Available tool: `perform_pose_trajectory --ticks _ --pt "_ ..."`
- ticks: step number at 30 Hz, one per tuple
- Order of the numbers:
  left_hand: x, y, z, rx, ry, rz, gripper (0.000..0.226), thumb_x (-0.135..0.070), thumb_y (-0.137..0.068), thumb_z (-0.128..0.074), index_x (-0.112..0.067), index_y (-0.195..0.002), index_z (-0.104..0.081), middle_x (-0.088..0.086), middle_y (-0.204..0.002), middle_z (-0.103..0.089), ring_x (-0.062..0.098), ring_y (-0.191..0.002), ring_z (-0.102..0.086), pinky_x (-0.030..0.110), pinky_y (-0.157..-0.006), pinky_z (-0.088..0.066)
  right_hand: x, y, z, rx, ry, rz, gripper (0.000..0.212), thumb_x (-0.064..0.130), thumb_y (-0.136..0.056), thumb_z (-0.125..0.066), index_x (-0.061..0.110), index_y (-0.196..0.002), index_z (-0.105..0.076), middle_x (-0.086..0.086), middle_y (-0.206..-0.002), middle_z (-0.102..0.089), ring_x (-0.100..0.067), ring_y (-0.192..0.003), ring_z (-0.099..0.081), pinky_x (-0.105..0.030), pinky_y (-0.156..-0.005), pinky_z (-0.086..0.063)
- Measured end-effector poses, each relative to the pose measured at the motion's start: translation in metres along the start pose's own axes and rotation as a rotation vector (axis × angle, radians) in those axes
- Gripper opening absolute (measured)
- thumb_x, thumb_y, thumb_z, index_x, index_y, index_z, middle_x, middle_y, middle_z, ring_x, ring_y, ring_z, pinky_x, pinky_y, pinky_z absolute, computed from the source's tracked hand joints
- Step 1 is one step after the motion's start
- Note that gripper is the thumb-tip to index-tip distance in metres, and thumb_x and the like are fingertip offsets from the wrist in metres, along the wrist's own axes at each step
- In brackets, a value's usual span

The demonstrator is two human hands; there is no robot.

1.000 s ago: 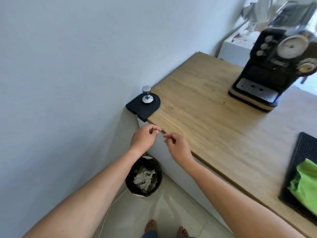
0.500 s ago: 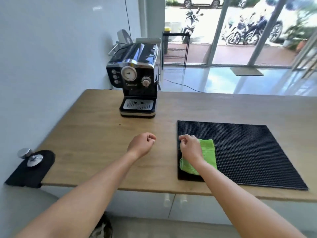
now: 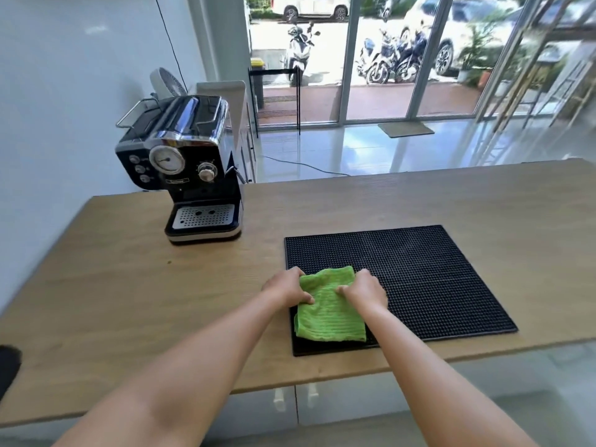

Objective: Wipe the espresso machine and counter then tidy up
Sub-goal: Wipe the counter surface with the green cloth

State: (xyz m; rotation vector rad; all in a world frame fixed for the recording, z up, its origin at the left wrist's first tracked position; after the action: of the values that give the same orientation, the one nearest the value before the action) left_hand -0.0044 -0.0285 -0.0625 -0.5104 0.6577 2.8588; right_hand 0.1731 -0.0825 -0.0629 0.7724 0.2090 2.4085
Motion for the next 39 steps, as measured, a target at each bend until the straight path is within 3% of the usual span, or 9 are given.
perform_pose_trajectory --ticks 9,13,16,20,23,25,28,34,39 --pt "0.013 0.009 0.002 0.076 0.058 -0.044 0.035 -0.047 -0.068 -0.075 -0.018 -0.086 -0.069 0.003 -0.094 -0.072 0.023 -0.089 -0.066 0.029 -0.07 -0.048 0.024 0.001 -0.012 0.034 0.096 0.005 0.02 0.025 -0.082 -0.06 0.014 -0.099 -0.062 -0.007 -0.106 -0.066 -0.03 -0.1 -0.062 -0.035 -0.081 -0.049" --pt "0.042 0.022 0.022 0.146 0.404 -0.053 0.022 -0.031 -0.064 -0.066 -0.02 -0.082 -0.063 0.008 -0.09 -0.073 0.025 -0.084 -0.072 0.04 -0.074 -0.061 0.062 0.008 -0.024 0.068 0.008 0.138 0.011 0.021 -0.085 -0.063 0.015 -0.092 -0.058 -0.007 -0.098 -0.066 -0.025 -0.087 -0.058 -0.031 -0.069 -0.039" --pt "0.079 0.029 0.042 0.125 0.611 -0.027 0.021 -0.021 -0.066 -0.062 -0.021 -0.087 -0.057 0.015 -0.097 -0.071 0.031 -0.086 -0.072 0.048 -0.069 -0.061 0.094 0.014 -0.041 0.079 -0.058 0.209 0.018 0.023 -0.086 -0.069 0.014 -0.098 -0.061 -0.008 -0.103 -0.067 -0.024 -0.087 -0.058 -0.031 -0.069 -0.041" --pt "0.141 0.031 0.071 0.074 0.706 0.034 0.034 -0.016 -0.074 -0.07 -0.019 -0.101 -0.05 0.011 -0.1 -0.067 0.031 -0.085 -0.07 0.041 -0.068 -0.059 0.137 0.03 -0.074 0.069 -0.098 0.237 0.048 0.028 -0.088 -0.069 0.015 -0.13 -0.051 -0.011 -0.128 -0.06 -0.03 -0.115 -0.057 -0.035 -0.089 -0.046" --pt "0.19 0.032 0.089 -0.097 0.607 0.081 0.05 -0.036 -0.067 -0.071 -0.032 -0.112 -0.051 0.0 -0.106 -0.068 0.019 -0.095 -0.066 0.037 -0.085 -0.054 0.164 0.059 -0.094 -0.1 0.147 0.414 0.075 0.054 -0.088 -0.062 0.021 -0.148 -0.03 -0.011 -0.147 -0.04 -0.029 -0.135 -0.037 -0.043 -0.108 -0.034" --pt "0.223 0.038 0.103 -0.28 0.486 0.141 0.042 -0.036 -0.078 -0.063 -0.032 -0.119 -0.054 -0.007 -0.107 -0.068 0.013 -0.097 -0.064 0.035 -0.089 -0.051 0.177 0.077 -0.117 -0.029 0.293 0.563 0.089 0.076 -0.085 -0.042 0.031 -0.156 -0.01 -0.006 -0.163 -0.01 -0.026 -0.151 -0.007 -0.046 -0.119 -0.012" --pt "0.278 0.05 0.115 -0.473 0.3 0.273 0.039 -0.03 -0.089 -0.051 -0.028 -0.128 -0.052 -0.001 -0.126 -0.058 0.021 -0.114 -0.057 0.037 -0.096 -0.047 0.171 0.09 -0.16 0.138 0.531 0.654 0.092 0.087 -0.08 -0.015 0.039 -0.154 0.009 0.0 -0.161 0.024 -0.021 -0.147 0.025 -0.05 -0.119 0.012" --pt "0.377 0.068 0.106 -0.445 -0.01 0.461 0.057 -0.045 -0.095 -0.039 -0.019 -0.145 -0.031 0.009 -0.157 -0.024 0.029 -0.147 -0.016 0.046 -0.117 -0.019 0.175 0.07 -0.18 0.014 0.52 0.465 0.066 0.06 -0.097 -0.011 0.035 -0.155 0.007 0.002 -0.162 0.021 -0.02 -0.149 0.021 -0.052 -0.118 0.012" --pt "0.417 0.077 0.09 -0.415 -0.08 0.454 0.065 -0.053 -0.097 -0.012 -0.022 -0.154 0.0 0.001 -0.162 0.006 0.022 -0.149 0.01 0.046 -0.121 0.001 0.22 0.052 -0.2 -0.021 0.405 0.269 0.06 0.045 -0.101 -0.011 0.029 -0.156 0.005 0.002 -0.163 0.017 -0.02 -0.149 0.018 -0.049 -0.119 0.012"
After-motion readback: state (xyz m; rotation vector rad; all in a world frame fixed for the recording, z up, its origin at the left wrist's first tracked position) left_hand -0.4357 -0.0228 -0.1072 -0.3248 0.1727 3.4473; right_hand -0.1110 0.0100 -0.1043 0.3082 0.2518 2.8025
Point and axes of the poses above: each hand's wrist, its own y-axis away from the middle knuckle, its own z-axis out of the back of the hand, x = y × z, the point moved 3 cm from there along -y, towards the middle knuckle
